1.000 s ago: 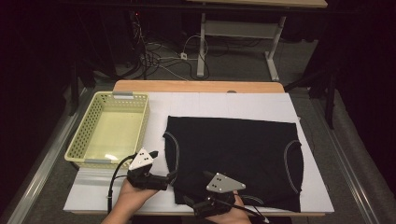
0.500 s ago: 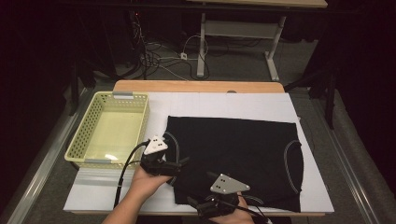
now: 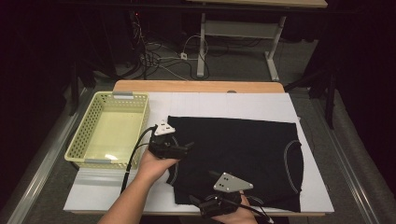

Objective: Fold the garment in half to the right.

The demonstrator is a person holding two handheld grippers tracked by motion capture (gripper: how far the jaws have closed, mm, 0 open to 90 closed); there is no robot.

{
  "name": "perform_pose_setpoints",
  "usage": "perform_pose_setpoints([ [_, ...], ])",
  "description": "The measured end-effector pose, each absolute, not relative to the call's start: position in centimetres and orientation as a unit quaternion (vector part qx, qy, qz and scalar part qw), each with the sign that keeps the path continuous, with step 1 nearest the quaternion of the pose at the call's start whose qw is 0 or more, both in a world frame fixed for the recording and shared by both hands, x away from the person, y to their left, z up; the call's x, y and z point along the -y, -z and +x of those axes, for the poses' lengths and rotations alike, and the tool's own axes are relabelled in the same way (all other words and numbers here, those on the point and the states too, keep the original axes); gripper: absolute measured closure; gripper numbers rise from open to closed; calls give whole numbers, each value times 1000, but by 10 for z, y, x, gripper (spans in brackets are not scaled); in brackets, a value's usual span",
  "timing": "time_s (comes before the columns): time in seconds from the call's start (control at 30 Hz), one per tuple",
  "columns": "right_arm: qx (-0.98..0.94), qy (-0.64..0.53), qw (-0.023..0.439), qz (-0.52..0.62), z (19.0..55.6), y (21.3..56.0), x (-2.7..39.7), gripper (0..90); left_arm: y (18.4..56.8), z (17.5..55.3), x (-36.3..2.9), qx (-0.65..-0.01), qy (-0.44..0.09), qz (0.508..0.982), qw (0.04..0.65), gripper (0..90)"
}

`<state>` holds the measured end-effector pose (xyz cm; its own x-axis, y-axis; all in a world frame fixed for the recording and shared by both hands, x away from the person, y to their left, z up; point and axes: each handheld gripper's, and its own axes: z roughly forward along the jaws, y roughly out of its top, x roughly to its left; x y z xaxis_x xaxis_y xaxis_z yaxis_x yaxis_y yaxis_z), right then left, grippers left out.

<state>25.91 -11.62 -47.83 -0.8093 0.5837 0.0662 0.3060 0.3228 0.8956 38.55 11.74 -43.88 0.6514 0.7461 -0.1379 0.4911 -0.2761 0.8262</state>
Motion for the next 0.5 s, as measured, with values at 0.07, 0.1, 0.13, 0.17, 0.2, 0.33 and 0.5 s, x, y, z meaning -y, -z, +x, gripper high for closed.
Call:
perform_pose_setpoints([
  [0.07, -804, -510, 132, 277, 261, 480, 116, 4, 440, 394, -118, -397, -142, 787, 450, 0],
  [0.1, -804, -510, 132, 276, 262, 480, 115, 4, 440, 398, -119, -402, -142, 786, 448, 0],
  [0.13, -805, -509, 131, 275, 262, 480, 114, 4, 442, 403, -120, -410, -140, 783, 447, 0],
  [0.17, -805, -510, 130, 275, 262, 481, 114, 4, 444, 408, -121, -417, -137, 781, 444, 0],
  [0.2, -804, -512, 130, 275, 262, 481, 113, 4, 446, 413, -121, -425, -133, 781, 438, 0],
  [0.33, -801, -518, 126, 273, 262, 480, 112, 4, 455, 433, -121, -435, -125, 781, 429, 1],
  [0.5, -805, -514, 127, 269, 261, 481, 111, 4, 466, 459, -125, -461, -129, 782, 399, 5],
])
